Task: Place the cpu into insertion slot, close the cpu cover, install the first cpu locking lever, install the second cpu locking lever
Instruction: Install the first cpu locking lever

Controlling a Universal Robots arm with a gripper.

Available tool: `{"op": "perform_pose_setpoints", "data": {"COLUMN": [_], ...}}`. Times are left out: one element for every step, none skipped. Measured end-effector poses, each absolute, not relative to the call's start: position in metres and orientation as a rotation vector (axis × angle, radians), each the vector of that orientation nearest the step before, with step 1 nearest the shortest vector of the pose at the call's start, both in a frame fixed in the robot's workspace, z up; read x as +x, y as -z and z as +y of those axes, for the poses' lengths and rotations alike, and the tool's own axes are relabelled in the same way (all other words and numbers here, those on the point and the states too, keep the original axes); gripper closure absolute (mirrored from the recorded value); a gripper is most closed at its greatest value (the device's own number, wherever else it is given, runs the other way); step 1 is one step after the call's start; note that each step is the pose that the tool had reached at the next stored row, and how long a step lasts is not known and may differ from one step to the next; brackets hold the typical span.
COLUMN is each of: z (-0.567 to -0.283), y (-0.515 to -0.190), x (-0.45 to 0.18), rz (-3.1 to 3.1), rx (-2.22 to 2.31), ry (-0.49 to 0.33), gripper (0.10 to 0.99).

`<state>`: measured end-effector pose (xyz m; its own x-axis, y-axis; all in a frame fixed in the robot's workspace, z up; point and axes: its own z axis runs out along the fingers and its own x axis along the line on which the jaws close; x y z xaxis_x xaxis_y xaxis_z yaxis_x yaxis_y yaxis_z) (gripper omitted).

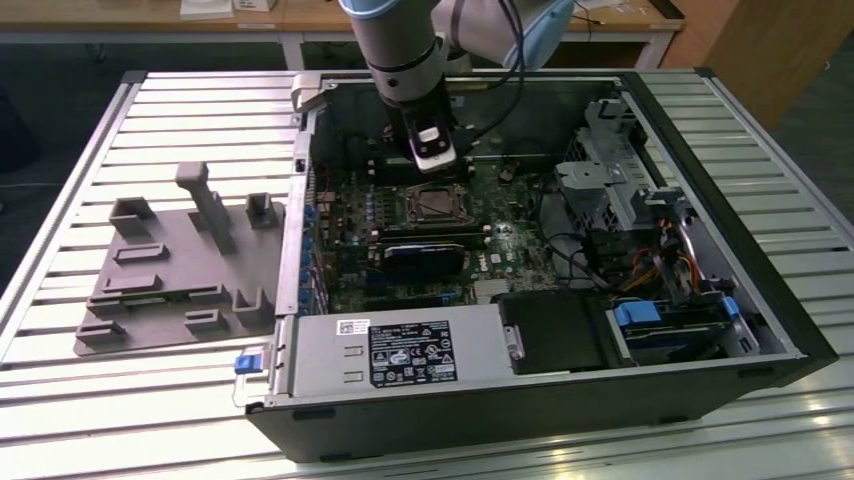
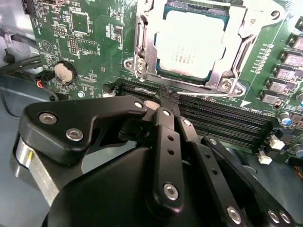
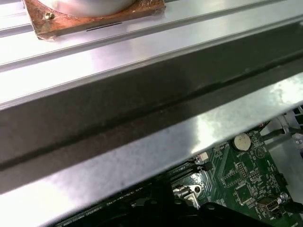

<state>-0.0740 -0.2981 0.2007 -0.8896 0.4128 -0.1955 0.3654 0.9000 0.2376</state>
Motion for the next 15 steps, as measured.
{"op": "perform_pose_setpoints", "data": {"z": [-0.2978, -0.2973, -0.2968, -0.2961, -0.2955, -0.2948, -0.2942, -0.2939, -0.2937, -0.2936, -0.2936, -0.2936, -0.2936, -0.2936, -0.2936], "y": [-0.2005, -0.2004, -0.2003, -0.2002, -0.2001, -0.2000, -0.1998, -0.1997, -0.1994, -0.1992, -0.1989, -0.1986, -0.1984, -0.1981, -0.1978], "x": [-0.0740, -0.0740, -0.0740, -0.0740, -0.0740, -0.0740, -0.0740, -0.0740, -0.0740, -0.0740, -0.0740, -0.0740, -0.0740, -0.0740, -0.0740], "rz": [2.823, 2.822, 2.822, 2.821, 2.821, 2.820, 2.820, 2.820, 2.819, 2.818, 2.817, 2.816, 2.815, 2.814, 2.813], "rx": [0.590, 0.593, 0.594, 0.596, 0.597, 0.598, 0.599, 0.601, 0.603, 0.606, 0.609, 0.613, 0.616, 0.619, 0.622], "ry": [-0.284, -0.283, -0.283, -0.282, -0.281, -0.281, -0.280, -0.277, -0.275, -0.273, -0.271, -0.268, -0.266, -0.263, -0.261], "gripper": [0.984, 0.984, 0.984, 0.984, 0.984, 0.984, 0.984, 0.984, 0.984, 0.984, 0.984, 0.984, 0.984, 0.984, 0.984]}}
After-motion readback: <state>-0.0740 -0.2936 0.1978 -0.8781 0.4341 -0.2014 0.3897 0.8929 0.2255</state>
